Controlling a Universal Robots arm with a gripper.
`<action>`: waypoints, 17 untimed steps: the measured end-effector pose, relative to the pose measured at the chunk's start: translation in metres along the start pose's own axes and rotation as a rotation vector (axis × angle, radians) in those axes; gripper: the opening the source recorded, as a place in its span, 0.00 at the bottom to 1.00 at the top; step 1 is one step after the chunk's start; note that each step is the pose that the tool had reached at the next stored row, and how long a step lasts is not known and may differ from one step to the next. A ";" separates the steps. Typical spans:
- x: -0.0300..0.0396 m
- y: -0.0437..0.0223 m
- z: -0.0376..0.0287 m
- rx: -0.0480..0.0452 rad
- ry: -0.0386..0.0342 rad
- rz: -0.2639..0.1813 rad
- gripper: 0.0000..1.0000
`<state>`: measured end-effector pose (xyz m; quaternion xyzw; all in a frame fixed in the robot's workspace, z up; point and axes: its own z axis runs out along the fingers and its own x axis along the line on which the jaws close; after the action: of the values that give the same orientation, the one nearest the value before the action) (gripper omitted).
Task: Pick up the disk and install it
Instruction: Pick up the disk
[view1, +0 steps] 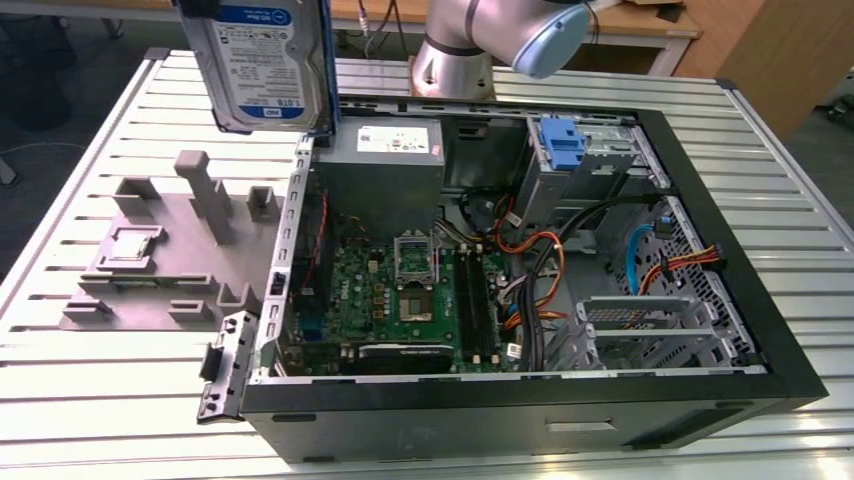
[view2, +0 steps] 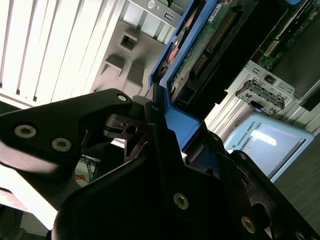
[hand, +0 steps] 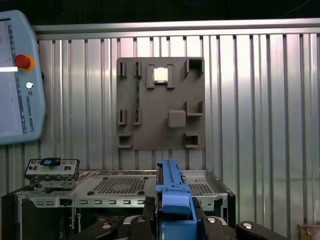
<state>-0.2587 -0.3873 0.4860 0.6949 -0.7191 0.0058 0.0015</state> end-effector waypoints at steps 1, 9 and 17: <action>0.0000 -0.0001 0.0000 0.0000 0.0000 0.000 0.37; 0.0000 -0.0004 0.0000 0.0000 0.0003 0.000 0.37; 0.0149 -0.0015 0.0005 -0.0001 0.0026 0.000 0.37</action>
<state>-0.2578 -0.4022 0.4857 0.6950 -0.7190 0.0067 0.0025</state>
